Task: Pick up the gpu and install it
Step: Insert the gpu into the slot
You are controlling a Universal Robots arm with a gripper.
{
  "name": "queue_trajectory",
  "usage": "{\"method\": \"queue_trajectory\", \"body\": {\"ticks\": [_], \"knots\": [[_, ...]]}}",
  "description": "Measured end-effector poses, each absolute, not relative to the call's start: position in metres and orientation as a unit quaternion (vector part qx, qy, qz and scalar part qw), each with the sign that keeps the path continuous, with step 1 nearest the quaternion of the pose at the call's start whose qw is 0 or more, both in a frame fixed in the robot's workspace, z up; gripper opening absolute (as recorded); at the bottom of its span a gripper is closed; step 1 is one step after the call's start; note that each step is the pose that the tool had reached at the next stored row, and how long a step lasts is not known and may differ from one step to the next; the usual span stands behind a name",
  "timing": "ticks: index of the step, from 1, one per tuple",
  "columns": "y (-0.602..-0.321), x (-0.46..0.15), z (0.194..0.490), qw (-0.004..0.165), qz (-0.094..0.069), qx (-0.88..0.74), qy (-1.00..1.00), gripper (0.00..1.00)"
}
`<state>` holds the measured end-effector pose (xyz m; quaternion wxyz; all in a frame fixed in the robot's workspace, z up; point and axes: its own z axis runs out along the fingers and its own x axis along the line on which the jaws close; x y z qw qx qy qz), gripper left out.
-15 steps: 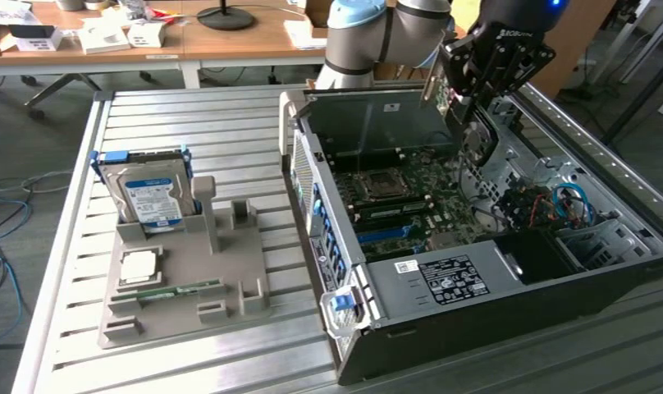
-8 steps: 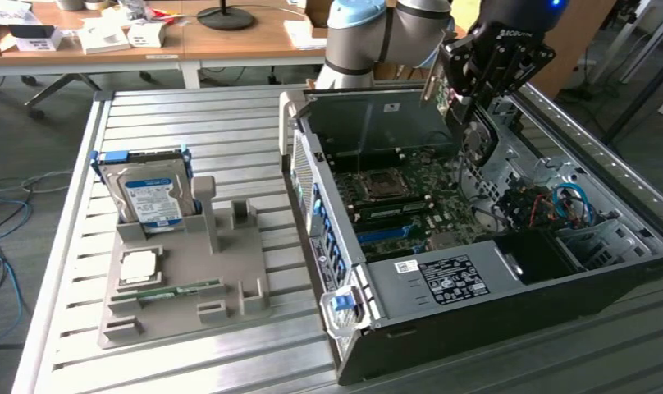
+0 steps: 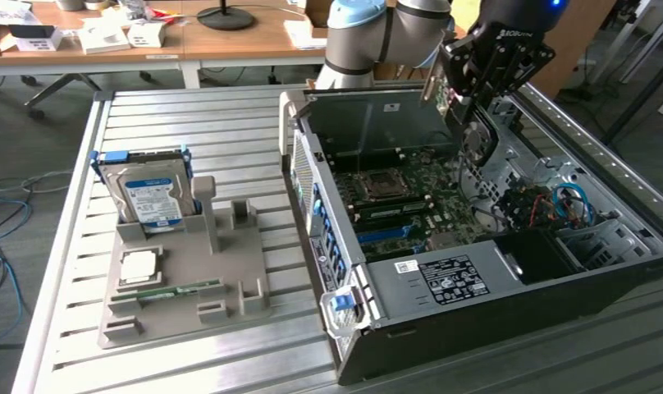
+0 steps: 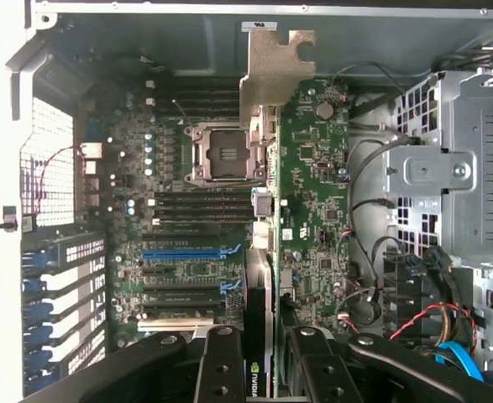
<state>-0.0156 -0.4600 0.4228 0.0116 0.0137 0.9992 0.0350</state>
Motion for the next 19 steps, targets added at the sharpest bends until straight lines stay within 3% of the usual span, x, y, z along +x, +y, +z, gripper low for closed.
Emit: {"method": "queue_trajectory", "body": {"ticks": [19], "knots": [[-0.4601,-0.0156,0.4216,0.006,0.035,-0.154,0.987,0.26]]}}
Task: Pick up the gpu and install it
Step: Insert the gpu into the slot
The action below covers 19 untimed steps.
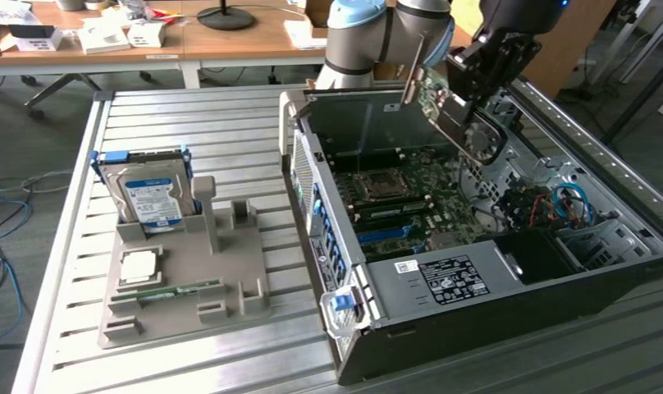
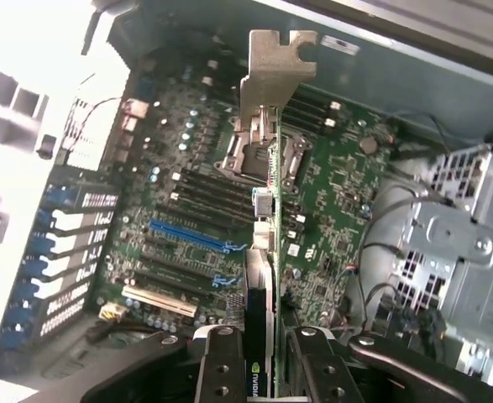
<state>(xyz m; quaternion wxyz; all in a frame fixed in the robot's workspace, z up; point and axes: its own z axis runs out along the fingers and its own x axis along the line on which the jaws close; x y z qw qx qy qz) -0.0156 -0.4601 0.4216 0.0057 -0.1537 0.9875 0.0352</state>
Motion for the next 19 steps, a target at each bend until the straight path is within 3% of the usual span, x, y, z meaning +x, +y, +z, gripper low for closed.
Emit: {"method": "queue_trajectory", "body": {"ticks": [19], "knots": [[-0.4600,-0.0156,0.4192,0.000,0.036,-0.321,0.946,0.26]]}}
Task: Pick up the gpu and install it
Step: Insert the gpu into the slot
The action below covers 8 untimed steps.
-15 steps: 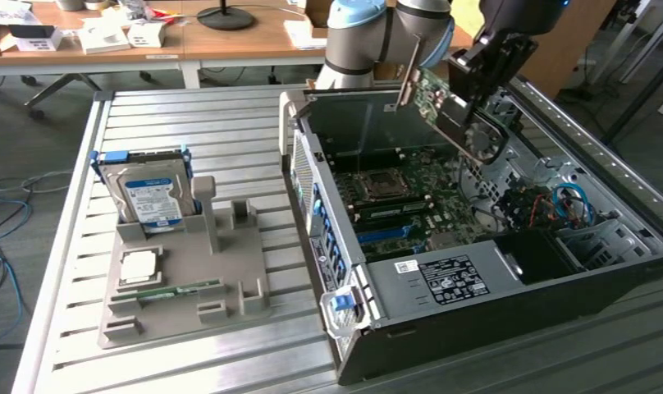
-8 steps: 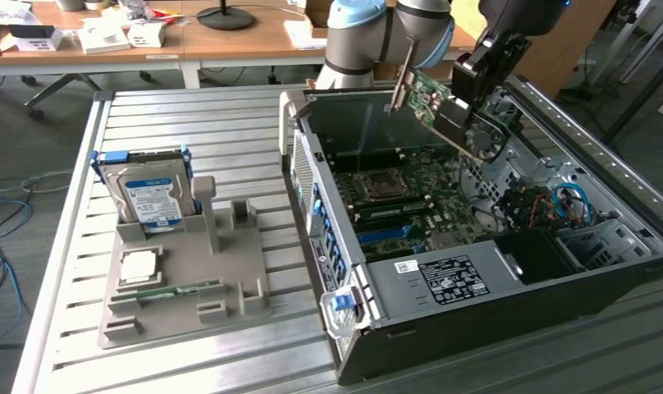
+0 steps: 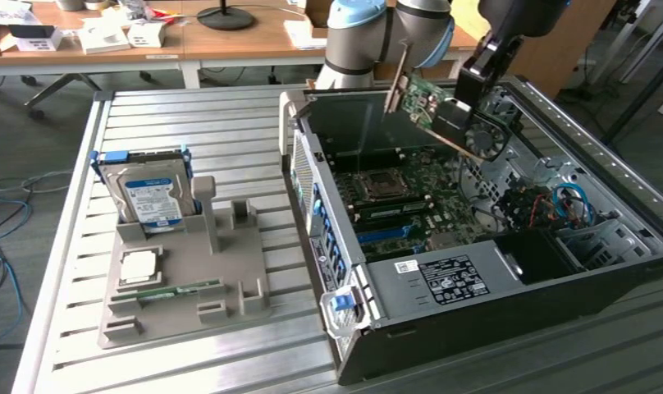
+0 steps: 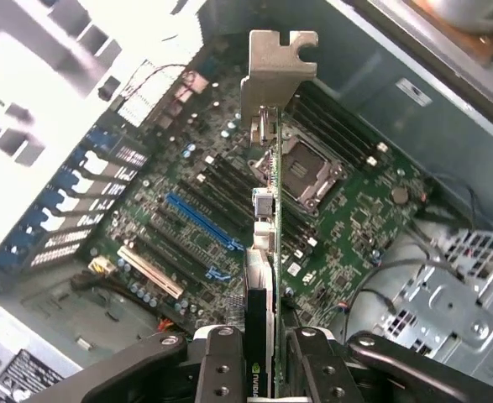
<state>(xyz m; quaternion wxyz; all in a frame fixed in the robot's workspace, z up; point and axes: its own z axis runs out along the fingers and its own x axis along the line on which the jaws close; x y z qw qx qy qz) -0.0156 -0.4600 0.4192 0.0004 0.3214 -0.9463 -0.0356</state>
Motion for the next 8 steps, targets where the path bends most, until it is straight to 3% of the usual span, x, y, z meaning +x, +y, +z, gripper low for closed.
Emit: {"method": "queue_trajectory", "body": {"ticks": [8], "knots": [[-0.4601,-0.0156,0.4180,0.003,-0.035,0.389,-0.920,0.26]]}}
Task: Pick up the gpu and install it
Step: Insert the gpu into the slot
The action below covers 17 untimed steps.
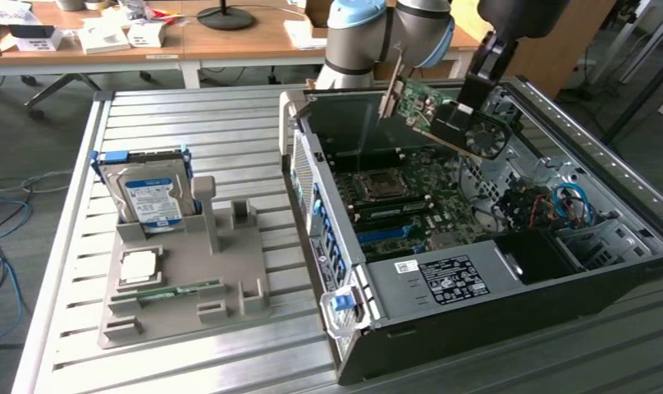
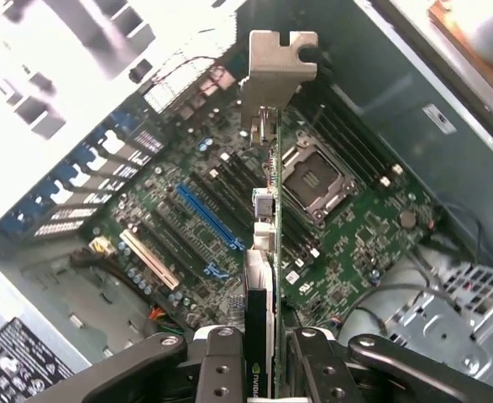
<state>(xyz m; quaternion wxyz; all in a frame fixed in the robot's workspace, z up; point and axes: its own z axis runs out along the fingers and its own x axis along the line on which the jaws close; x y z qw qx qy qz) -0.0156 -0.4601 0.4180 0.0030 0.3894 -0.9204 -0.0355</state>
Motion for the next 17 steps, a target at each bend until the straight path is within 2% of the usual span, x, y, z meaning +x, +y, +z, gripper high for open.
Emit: {"method": "queue_trajectory", "body": {"ticks": [17], "knots": [[-0.4600,-0.0156,0.4156,0.008,-0.035,0.526,-0.850,0.26]]}}
